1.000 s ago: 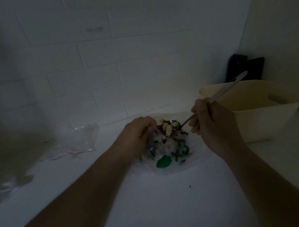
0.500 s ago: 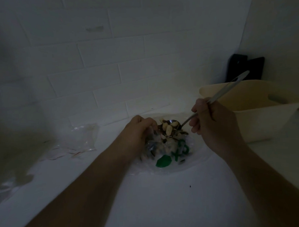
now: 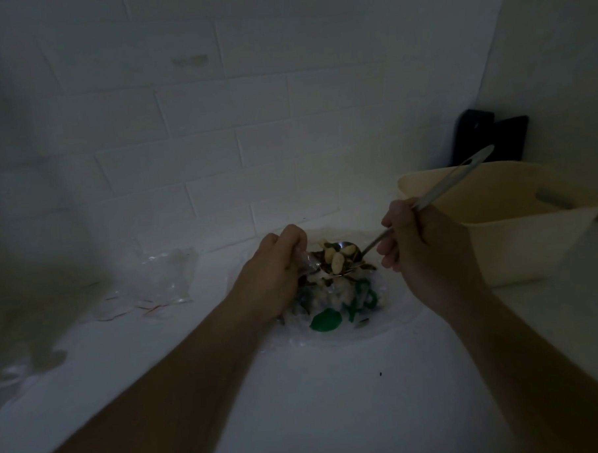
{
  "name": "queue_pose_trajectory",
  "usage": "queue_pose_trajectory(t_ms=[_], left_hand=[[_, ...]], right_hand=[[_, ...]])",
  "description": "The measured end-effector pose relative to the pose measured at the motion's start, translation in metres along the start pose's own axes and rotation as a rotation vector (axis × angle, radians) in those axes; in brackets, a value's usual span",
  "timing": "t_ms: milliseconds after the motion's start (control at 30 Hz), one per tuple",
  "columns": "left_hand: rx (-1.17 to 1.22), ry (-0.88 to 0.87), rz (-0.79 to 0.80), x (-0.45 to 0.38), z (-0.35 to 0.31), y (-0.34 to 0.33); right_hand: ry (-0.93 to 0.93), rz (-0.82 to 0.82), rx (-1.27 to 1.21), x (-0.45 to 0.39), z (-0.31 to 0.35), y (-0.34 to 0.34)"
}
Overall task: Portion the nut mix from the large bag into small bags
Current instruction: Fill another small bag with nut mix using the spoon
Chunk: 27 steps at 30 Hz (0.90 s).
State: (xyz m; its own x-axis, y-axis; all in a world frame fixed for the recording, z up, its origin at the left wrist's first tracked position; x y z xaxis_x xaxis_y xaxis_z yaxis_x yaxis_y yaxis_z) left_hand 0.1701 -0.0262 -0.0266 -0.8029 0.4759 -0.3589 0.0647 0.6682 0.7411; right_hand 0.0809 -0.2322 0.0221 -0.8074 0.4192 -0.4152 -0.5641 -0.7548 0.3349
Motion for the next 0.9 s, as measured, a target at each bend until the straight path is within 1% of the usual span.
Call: queue_pose_trajectory(t_ms=[100, 233, 300, 433, 500, 633, 733, 900], left_hand=[[0.066, -0.057, -0.009, 0.002, 0.0, 0.0], [0.191, -0.02, 0.131, 0.007, -0.001, -0.008], [0.135, 0.01, 0.165, 0.007, 0.001, -0.007], [0.114, 0.048, 0.099, 0.007, 0.003, 0.001], [0.143, 0.064, 0.066, 0.006, 0.004, 0.003], [0.346, 0.149, 0.044, 0.008, 0.012, 0.003], [0.484, 0.178, 0.014, 0.007, 0.013, 0.005], [0.609, 0.175, 0.05, 0.004, 0.013, 0.005]], right_hand=[[-0.002, 0.004, 0.024, 0.0, 0.001, 0.0], [0.008, -0.001, 0.031, 0.0, 0.003, 0.002], [0.013, -0.007, 0.026, 0.0, 0.003, 0.003], [0.022, -0.012, 0.01, 0.0, 0.005, 0.004], [0.037, -0.02, 0.014, 0.001, 0.008, 0.005], [0.069, -0.026, 0.032, 0.002, 0.013, 0.005], [0.062, -0.021, 0.041, 0.002, 0.013, 0.005], [0.053, -0.018, 0.04, 0.002, 0.01, 0.006]])
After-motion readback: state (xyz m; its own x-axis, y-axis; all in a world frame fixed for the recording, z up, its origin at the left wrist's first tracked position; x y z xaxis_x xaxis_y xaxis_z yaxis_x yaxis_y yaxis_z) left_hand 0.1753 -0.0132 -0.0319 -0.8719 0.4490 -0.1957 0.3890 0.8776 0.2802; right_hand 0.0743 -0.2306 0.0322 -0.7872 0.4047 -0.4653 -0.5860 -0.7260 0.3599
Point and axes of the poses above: each hand's wrist, its own x-axis away from the middle knuckle, its own y-axis out of the back of the hand, z = x × y, the point moved 9 cm from there along -x, towards the middle knuckle, and after that the axes turned 5 degrees about -y, right-handed, at the moved point
